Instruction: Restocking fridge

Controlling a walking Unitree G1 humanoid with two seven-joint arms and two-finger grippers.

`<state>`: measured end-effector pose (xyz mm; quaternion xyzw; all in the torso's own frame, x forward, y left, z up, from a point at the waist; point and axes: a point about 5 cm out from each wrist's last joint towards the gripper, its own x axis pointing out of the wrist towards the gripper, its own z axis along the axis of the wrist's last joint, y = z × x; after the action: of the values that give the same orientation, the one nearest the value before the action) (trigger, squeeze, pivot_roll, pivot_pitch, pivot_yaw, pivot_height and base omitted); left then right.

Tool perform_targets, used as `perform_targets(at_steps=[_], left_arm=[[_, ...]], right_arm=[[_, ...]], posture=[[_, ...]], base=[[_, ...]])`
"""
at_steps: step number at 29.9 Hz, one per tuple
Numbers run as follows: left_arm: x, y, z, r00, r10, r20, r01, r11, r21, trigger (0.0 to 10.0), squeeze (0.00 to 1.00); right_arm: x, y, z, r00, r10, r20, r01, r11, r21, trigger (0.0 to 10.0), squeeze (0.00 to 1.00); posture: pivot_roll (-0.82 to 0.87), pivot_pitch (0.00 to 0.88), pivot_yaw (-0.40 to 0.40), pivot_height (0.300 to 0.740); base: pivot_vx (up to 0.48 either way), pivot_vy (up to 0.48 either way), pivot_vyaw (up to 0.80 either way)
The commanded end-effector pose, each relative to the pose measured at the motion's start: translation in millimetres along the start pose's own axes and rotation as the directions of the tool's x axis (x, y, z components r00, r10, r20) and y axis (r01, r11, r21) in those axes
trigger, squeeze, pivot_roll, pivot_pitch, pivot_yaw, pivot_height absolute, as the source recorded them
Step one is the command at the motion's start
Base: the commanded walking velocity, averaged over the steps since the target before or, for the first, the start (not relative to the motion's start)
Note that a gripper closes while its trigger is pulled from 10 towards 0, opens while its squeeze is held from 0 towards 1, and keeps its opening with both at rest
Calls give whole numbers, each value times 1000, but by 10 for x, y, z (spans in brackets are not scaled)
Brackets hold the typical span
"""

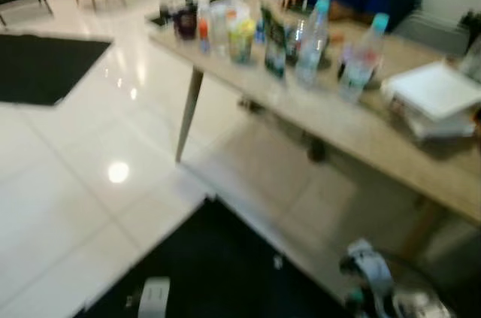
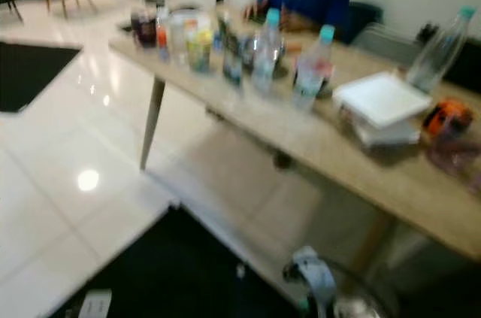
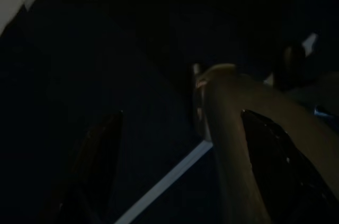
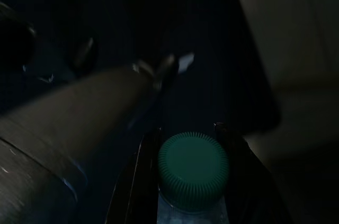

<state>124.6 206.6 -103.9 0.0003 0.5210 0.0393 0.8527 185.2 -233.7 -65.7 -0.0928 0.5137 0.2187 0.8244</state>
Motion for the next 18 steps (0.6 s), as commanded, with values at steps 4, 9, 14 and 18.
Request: perform_targets(at_steps=[4,9,14,18], left_arm=[[-5,-17,-47,1000,-6,-20,6,1000,8,10000,0],[2,-27,-8,1000,-13,-9,13,1000,10,10000,0],[0,-3,-17,1000,-4,-19,4,1000,21,10000,0],[-1,13,-18,1000,4,-21,-4,1000,2,10000,0]], right_arm=[[-5,-5,-247,993,-103,-63,108,992,69,10000,0],[-4,11,-379,980,-167,-112,176,981,84,10000,0],[18,90,-479,975,-172,-143,186,978,93,10000,0],[36,209,-626,970,-151,-190,172,980,99,10000,0]], posture=[[-46,10,-59,740],[-67,5,-54,740],[-81,0,-51,740],[-78,0,-46,740]], base=[[-308,0,0],[-58,0,-464],[0,0,-775],[0,0,-775]])
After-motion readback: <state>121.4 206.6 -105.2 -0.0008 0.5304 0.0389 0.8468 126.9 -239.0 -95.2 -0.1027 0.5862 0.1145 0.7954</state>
